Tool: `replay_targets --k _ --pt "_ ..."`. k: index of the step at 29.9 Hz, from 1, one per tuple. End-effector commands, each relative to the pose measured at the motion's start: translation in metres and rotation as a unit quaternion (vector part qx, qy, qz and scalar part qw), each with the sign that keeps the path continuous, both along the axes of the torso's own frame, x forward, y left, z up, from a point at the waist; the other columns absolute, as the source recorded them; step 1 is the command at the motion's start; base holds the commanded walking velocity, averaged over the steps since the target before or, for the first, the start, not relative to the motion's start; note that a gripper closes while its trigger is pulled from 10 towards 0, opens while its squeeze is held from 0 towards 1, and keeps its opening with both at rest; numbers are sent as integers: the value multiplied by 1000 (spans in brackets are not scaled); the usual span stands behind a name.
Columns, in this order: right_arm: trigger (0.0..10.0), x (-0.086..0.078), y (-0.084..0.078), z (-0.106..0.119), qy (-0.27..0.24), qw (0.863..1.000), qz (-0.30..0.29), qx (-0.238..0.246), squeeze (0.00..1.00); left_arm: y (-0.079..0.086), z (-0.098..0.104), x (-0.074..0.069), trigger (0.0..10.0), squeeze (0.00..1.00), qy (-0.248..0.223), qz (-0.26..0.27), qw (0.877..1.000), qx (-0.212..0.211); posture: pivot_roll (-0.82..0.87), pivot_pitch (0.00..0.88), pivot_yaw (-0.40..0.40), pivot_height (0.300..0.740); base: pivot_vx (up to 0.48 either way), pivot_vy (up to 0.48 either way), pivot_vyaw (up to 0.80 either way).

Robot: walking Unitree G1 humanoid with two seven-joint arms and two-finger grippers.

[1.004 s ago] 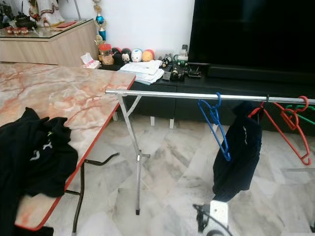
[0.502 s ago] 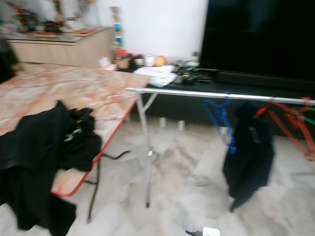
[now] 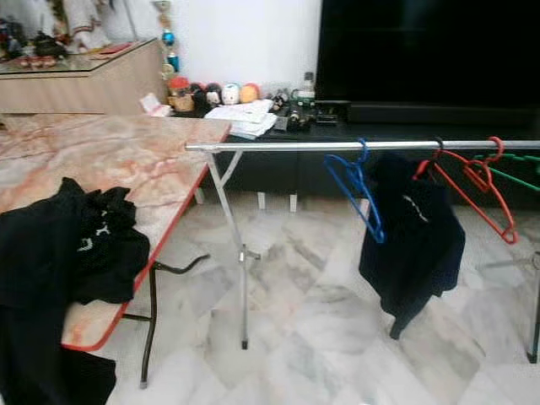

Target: Hang hanger

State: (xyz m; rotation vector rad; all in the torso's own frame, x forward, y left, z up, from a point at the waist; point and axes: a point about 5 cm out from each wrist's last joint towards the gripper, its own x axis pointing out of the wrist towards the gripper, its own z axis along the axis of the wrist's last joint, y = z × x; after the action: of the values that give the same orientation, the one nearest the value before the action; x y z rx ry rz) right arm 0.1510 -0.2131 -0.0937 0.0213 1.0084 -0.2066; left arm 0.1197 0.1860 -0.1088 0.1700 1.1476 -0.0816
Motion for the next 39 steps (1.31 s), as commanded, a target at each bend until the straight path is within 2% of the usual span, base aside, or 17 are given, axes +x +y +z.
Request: replay_targets --k 1,10,20,39 --pt "10000 1 5 -1 -1 1000 6 8 0 -14 -3 -5 10000 0 8 -11 1000 -19 47 0 29 740 0 -307 0" --pt "10000 -5 6 -3 14 1000 22 6 0 -13 -4 -9 10000 0 14 -8 1000 -10 51 0 41 740 0 -370 0" --pt "10000 -18 5 -8 33 999 2 10 0 -8 -4 -10 10000 0 16 -19 1000 -3 22 0 71 740 0 -480 0" --pt "10000 -7 8 -4 15 1000 4 6 0 -7 -3 -7 10000 0 11 -21 1000 -2 28 0 67 740 0 -480 0"
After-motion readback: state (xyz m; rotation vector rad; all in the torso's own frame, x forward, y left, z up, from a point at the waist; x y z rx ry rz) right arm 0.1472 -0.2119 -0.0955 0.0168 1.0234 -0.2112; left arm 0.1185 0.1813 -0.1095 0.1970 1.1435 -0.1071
